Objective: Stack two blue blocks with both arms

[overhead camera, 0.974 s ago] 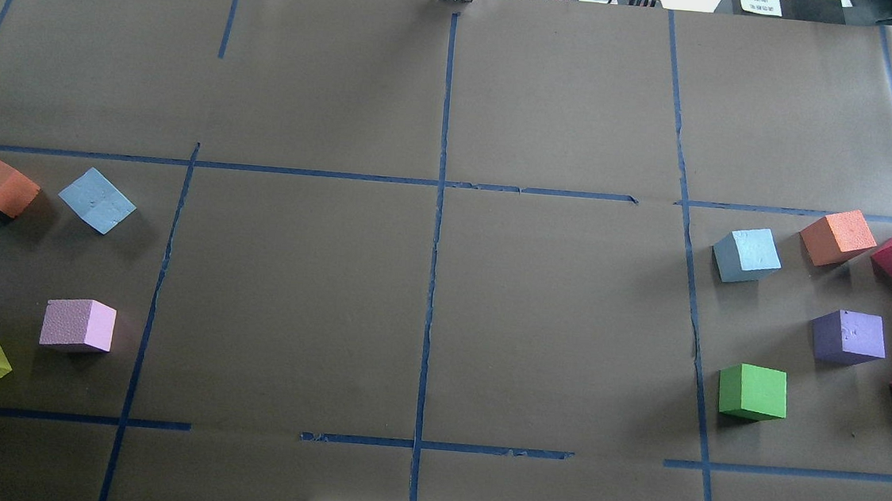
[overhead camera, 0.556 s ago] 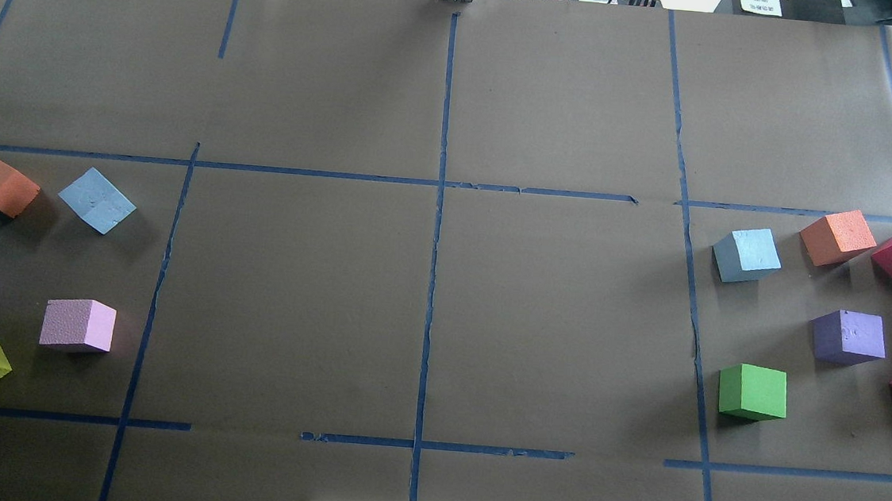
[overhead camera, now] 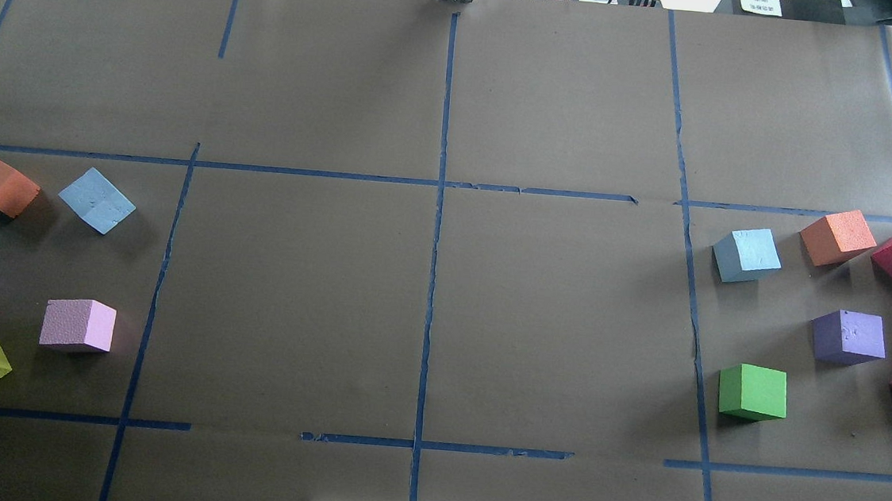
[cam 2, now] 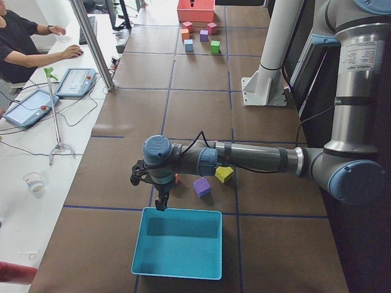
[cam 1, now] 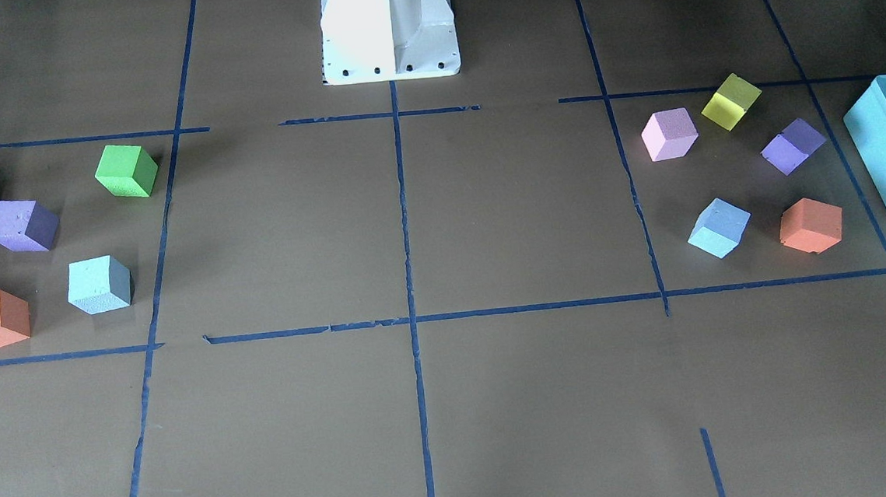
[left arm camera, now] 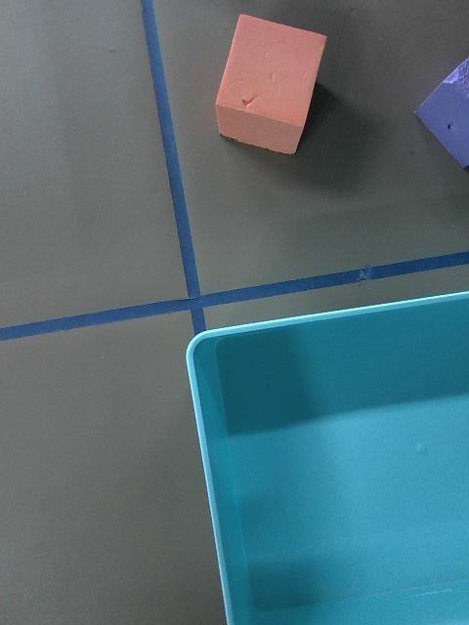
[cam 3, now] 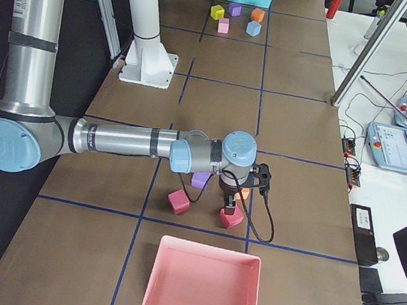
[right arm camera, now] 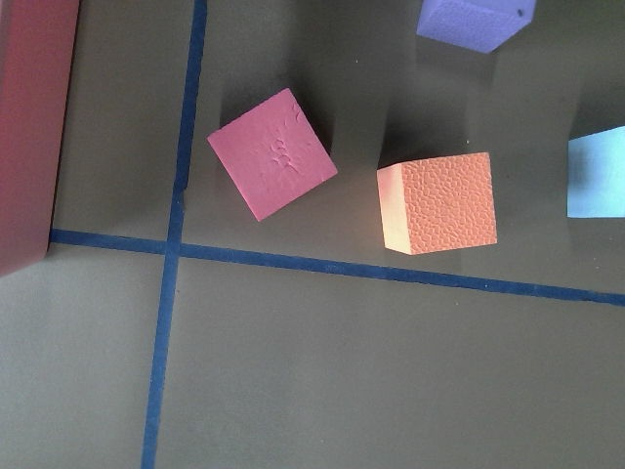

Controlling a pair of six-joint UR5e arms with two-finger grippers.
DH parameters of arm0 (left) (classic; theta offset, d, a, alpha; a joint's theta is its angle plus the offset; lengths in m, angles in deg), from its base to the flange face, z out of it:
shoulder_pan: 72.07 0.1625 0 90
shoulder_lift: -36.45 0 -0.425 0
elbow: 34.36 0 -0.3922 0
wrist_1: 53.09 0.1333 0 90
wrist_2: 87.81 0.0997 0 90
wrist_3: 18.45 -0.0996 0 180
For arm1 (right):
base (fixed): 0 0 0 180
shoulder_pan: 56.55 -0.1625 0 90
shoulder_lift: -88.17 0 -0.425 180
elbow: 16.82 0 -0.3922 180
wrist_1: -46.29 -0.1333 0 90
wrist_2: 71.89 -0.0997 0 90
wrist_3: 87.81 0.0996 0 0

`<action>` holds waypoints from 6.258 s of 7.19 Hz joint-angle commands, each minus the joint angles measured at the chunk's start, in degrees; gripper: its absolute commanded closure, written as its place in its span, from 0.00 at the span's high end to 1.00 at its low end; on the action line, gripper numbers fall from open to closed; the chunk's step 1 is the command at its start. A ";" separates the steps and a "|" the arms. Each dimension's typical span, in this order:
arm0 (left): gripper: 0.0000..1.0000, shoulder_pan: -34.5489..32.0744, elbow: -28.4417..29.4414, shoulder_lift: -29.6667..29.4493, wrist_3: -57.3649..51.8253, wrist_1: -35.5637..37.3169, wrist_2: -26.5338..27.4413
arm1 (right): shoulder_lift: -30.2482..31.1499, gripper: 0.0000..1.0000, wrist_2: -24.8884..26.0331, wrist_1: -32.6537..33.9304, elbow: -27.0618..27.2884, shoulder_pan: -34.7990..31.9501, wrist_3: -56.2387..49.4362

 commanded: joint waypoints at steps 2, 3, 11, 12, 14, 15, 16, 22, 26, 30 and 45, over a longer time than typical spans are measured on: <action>1.00 0.01 -0.36 0.02 -0.11 -0.15 -0.09 | -0.90 1.00 0.19 0.04 2.10 5.01 4.19; 1.00 0.01 -0.01 0.28 -0.11 -1.20 -0.09 | -5.17 1.00 0.46 0.04 1.85 8.70 11.01; 1.00 0.18 -0.19 1.52 0.59 -7.53 -0.18 | -14.36 1.00 10.48 -23.16 -8.00 26.84 37.44; 1.00 0.09 -0.27 1.60 0.59 -7.45 -0.18 | -13.57 1.00 11.70 -23.17 -8.26 28.06 37.70; 1.00 0.09 -0.19 1.60 0.68 -7.45 -2.10 | -12.07 0.99 12.85 -23.08 -8.26 28.60 37.62; 1.00 0.09 -0.19 1.60 0.68 -7.45 -2.29 | -12.24 0.99 12.59 -23.08 -8.09 29.21 37.71; 1.00 0.09 -0.19 1.60 0.68 -7.45 -2.29 | -12.33 0.99 12.59 -23.16 -8.18 29.65 37.71; 1.00 0.09 -0.27 1.60 0.68 -7.53 -3.61 | -11.54 0.92 13.38 -23.52 -9.41 32.90 37.62; 1.00 0.09 -0.10 1.78 0.59 -7.62 -5.35 | -12.85 0.01 13.20 -22.38 -5.13 33.87 37.88; 1.00 0.09 -1.33 2.04 5.86 -8.15 -6.42 | -32.39 0.02 22.23 -9.97 -4.57 46.07 54.72; 1.00 0.09 -2.21 2.48 6.21 -8.06 -6.77 | -51.62 1.00 32.01 -5.32 -21.27 56.55 69.62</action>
